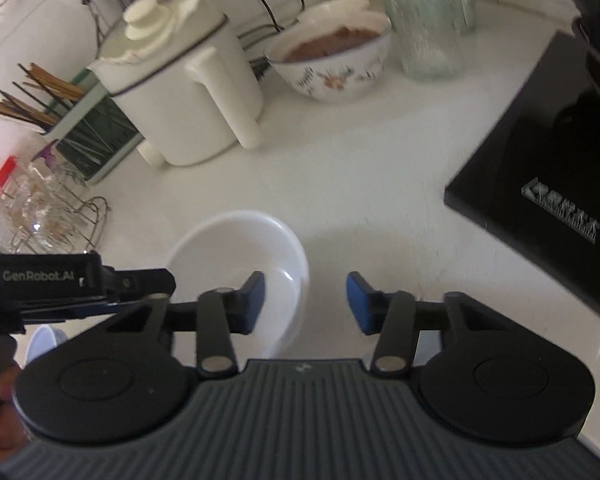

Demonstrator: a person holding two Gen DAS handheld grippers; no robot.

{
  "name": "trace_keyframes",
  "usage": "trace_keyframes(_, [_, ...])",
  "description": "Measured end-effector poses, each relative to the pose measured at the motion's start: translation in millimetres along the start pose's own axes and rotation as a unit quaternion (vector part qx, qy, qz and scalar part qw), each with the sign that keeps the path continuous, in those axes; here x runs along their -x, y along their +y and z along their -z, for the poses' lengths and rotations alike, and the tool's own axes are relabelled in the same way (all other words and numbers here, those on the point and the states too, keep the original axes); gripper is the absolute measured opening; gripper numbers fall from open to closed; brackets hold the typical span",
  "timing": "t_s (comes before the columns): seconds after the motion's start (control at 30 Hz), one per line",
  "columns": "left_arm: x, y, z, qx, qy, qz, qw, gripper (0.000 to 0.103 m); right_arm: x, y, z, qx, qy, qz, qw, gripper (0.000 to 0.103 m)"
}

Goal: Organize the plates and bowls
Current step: 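Close both grippers together on the rim of the white ceramic bowl, then lift the ceramic bowl and carry it over the nested plastic bowls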

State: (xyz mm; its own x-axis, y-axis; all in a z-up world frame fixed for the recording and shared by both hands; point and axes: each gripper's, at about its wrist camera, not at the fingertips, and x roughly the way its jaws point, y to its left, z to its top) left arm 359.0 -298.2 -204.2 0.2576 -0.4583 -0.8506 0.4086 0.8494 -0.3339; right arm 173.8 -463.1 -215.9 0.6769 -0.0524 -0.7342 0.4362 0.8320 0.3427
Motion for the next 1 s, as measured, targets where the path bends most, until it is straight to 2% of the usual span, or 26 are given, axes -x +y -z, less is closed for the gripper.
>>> trace_keyframes(0.1, [-4,-3,-1,-0.007,-0.003,0.003,1.0000,0.053,-6,-1,1,-0.004,0.009,-0.004,1.000,0.035])
trace_keyframes(0.27, [-8,-1,2,-0.001,0.009,0.004,0.9999,0.027,-14,1,3,-0.006,0.022,-0.013,1.000,0.020])
trace_keyframes(0.37, [-10,2,4,0.010,0.015,0.013,0.9997,0.015,-15,2,4,-0.007,0.029,-0.018,0.999,0.015])
trace_keyframes(0.67, [-6,6,8,0.021,0.015,0.023,0.9994,0.013,-15,6,6,-0.002,0.037,-0.029,0.999,0.014])
trace_keyframes(1.0, [21,8,9,0.036,0.000,0.038,0.9986,0.013,3,12,2,-0.003,0.030,-0.042,0.999,0.014])
